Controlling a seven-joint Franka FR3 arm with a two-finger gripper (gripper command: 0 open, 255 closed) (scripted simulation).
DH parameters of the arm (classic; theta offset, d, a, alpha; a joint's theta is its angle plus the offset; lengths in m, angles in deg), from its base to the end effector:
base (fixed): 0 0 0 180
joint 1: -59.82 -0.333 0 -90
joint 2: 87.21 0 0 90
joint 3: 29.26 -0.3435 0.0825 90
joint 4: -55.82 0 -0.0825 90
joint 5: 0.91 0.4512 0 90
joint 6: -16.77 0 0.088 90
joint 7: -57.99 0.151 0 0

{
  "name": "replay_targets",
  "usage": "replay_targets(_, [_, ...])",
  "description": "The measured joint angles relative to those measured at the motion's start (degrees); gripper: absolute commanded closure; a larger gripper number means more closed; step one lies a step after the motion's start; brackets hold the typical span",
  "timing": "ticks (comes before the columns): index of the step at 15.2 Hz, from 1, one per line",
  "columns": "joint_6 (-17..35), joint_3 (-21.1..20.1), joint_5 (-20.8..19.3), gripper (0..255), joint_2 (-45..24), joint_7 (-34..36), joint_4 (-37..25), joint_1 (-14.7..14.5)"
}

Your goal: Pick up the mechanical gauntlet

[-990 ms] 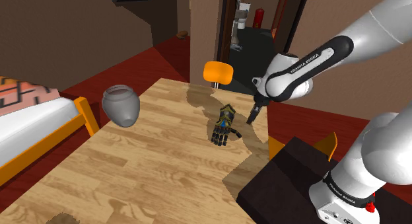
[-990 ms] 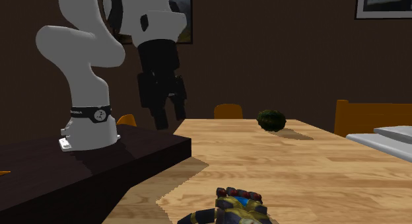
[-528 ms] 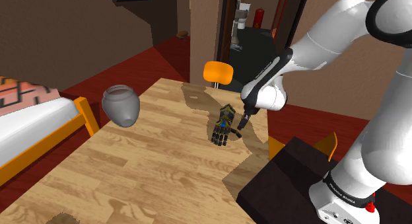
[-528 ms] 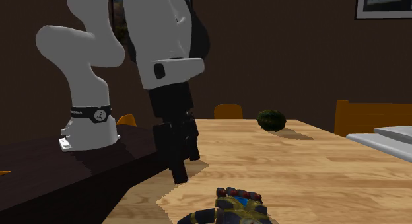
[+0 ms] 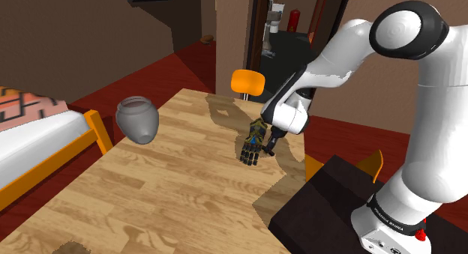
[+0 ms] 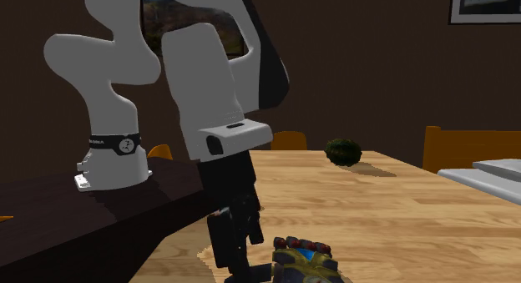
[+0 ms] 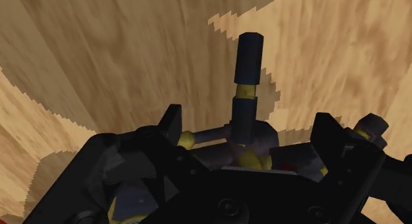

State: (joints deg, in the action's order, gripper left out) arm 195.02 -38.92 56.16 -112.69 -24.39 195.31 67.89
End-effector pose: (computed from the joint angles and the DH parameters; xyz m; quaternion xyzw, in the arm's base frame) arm 0.5046 -0.0442 0.0551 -0.9662 -0.2200 -0.1327 0.0207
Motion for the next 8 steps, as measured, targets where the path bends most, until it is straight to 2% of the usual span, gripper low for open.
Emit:
replay_targets(4, [3.15, -4.61, 2.98, 0, -4.54, -4.32, -2.38, 4.31])
replay_targets(5, [3.48, -5.13, 3.26, 255, -4.86, -4.78, -2.47, 4.84])
replay_targets(8, [3.79, -5.62, 3.51, 255, -5.2, -5.2, -2.6, 5.32])
